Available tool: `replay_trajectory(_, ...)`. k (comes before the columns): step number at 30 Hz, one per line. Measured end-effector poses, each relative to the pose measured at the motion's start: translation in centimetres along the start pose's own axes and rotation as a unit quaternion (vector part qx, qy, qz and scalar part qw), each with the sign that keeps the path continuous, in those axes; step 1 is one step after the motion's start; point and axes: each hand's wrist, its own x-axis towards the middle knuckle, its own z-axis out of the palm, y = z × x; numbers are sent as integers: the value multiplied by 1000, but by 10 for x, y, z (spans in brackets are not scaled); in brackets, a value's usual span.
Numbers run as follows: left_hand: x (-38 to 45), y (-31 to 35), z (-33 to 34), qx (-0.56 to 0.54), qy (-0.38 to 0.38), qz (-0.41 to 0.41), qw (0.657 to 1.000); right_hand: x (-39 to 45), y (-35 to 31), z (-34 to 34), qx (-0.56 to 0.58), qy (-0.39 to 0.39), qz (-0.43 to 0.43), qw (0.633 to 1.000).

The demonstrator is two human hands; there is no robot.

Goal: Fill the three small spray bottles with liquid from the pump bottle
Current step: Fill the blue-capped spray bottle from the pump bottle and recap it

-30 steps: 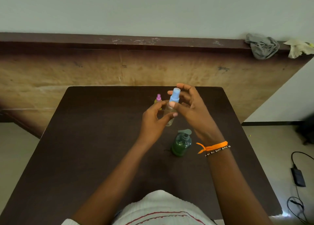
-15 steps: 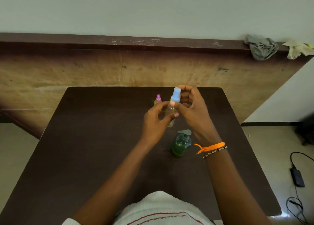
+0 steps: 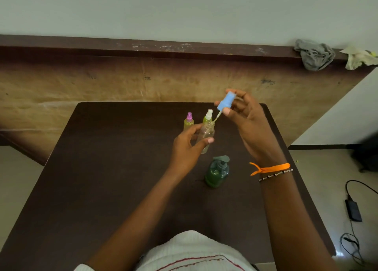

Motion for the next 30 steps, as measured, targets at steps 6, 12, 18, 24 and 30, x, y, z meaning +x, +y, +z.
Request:
replay_trajectory(6, 0, -4, 2, -3, -15, -15, 1000, 8, -6, -22, 43, 43, -28, 998)
replay_trajectory(12, -1, -15, 0, 16, -19, -38, 999, 5, 4, -47, 54, 84, 18, 995)
replay_trajectory(18, -3, -25, 0, 24, -23, -62, 998, -5, 75, -65, -104, 74, 166, 978)
replay_trajectory(24, -5, -35, 0, 18, -23, -84, 996, -22, 149, -64, -196, 55, 308, 929)
replay_trajectory(30, -9, -39, 2, 29, -35, -81, 996, -45, 202, -54, -315, 53, 360, 877)
